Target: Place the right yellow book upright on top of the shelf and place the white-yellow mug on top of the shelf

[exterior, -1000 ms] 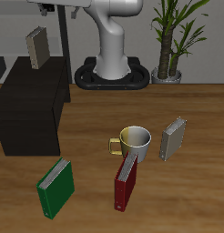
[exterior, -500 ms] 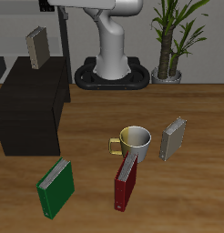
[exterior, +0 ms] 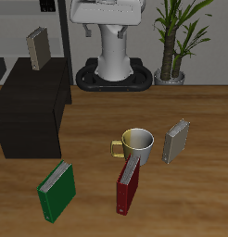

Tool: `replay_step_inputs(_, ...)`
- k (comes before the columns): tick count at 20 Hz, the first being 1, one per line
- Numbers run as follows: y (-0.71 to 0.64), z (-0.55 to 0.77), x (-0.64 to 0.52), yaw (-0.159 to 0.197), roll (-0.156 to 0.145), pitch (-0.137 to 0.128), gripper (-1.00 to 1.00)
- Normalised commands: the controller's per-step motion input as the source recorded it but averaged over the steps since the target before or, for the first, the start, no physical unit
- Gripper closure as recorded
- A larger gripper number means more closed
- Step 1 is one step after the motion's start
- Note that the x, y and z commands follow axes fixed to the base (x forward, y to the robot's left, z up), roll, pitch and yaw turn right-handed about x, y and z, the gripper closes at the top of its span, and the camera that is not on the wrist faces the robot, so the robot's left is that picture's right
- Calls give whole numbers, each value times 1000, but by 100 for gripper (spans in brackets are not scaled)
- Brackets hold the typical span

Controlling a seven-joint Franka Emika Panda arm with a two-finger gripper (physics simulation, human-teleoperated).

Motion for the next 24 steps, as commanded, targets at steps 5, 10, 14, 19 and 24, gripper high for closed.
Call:
replay_step_inputs(5,316,-290,511,31,56,34,-100)
replay_step_inputs(10,410,-257,413,40,13,-14,-100)
replay_step_inputs(14,245,-214,287,52,18,22,-100)
replay_step_inputs(19,281,-338,388,55,-13,39,-100)
replay_step_inputs(24,172,-314,266,44,-6,26,-100)
